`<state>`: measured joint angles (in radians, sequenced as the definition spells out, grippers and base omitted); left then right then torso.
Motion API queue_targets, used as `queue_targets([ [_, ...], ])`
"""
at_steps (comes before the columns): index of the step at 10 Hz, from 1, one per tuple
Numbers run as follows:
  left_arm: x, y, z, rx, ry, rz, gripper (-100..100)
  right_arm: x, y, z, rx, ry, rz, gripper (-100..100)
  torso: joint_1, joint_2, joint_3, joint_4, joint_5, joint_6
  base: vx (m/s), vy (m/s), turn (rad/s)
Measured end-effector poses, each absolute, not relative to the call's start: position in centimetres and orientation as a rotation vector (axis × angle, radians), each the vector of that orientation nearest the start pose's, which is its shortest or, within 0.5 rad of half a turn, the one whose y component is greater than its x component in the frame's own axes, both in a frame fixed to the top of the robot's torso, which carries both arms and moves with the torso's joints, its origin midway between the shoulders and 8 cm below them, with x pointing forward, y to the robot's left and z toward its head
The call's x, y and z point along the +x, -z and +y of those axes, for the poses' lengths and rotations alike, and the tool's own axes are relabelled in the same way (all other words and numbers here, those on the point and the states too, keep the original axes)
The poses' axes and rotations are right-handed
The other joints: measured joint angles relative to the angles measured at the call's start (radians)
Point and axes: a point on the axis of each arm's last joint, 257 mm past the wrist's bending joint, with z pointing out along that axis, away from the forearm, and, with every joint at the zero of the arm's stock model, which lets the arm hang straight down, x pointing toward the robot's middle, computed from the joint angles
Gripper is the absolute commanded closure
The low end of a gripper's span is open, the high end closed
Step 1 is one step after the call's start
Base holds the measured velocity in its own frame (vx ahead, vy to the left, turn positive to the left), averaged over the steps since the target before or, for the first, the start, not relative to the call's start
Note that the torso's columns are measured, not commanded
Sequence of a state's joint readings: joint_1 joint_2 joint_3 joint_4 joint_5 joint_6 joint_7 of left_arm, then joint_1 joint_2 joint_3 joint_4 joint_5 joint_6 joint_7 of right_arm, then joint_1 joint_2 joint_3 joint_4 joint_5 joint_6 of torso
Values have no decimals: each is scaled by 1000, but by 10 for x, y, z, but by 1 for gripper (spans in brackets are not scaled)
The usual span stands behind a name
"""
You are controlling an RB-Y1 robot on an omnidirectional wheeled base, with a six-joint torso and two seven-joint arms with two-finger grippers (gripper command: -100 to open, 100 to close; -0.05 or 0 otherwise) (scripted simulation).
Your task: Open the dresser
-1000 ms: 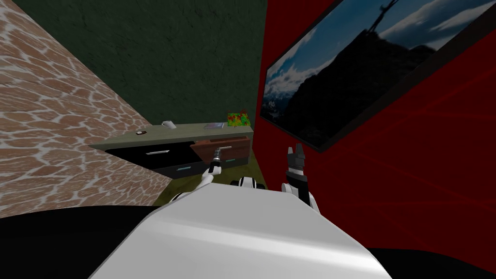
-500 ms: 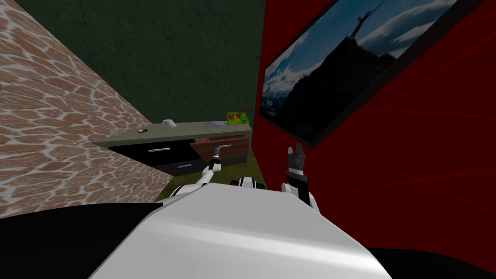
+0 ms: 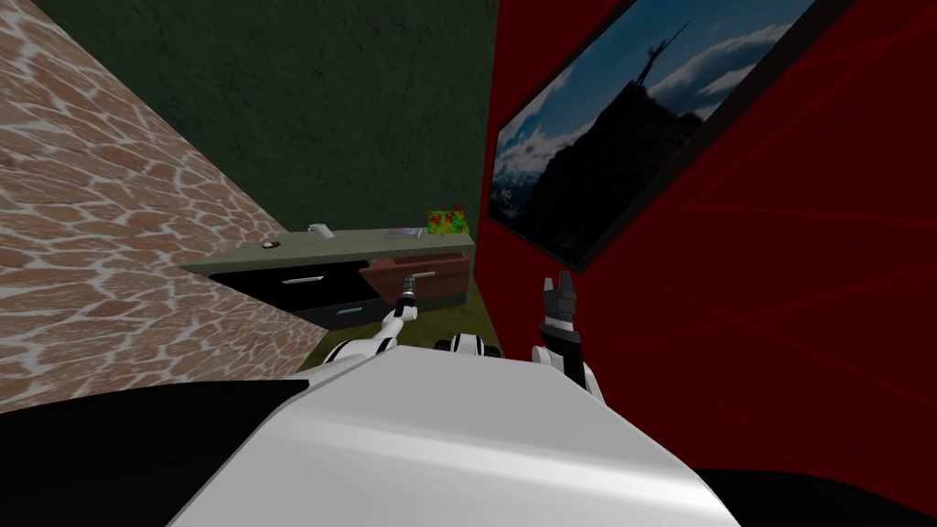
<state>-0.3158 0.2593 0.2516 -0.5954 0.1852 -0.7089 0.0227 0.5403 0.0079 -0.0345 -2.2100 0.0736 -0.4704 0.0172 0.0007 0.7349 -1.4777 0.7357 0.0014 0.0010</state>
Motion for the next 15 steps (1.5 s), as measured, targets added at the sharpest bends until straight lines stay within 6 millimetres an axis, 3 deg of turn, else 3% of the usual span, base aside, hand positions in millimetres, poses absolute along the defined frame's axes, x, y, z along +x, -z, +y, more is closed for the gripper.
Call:
queue_targets([
  [6, 529, 309, 455, -1280, 947, 867, 100, 356, 27, -293, 715, -1159, 745, 0, 2, -1, 0, -2, 2, 0, -178, 0, -154],
  [7, 527, 310, 459, -1287, 933, 857, -100, 356, 27, -293, 715, -1159, 745, 0, -1, -3, -2, -2, 2, 1, -118, -54, 8],
  [15, 578, 263, 475, -1278, 949, 873, -100, 356, 27, -294, 715, -1159, 745, 0, 0, 3, 2, 3, -1, -1, -37, -30, 29],
])
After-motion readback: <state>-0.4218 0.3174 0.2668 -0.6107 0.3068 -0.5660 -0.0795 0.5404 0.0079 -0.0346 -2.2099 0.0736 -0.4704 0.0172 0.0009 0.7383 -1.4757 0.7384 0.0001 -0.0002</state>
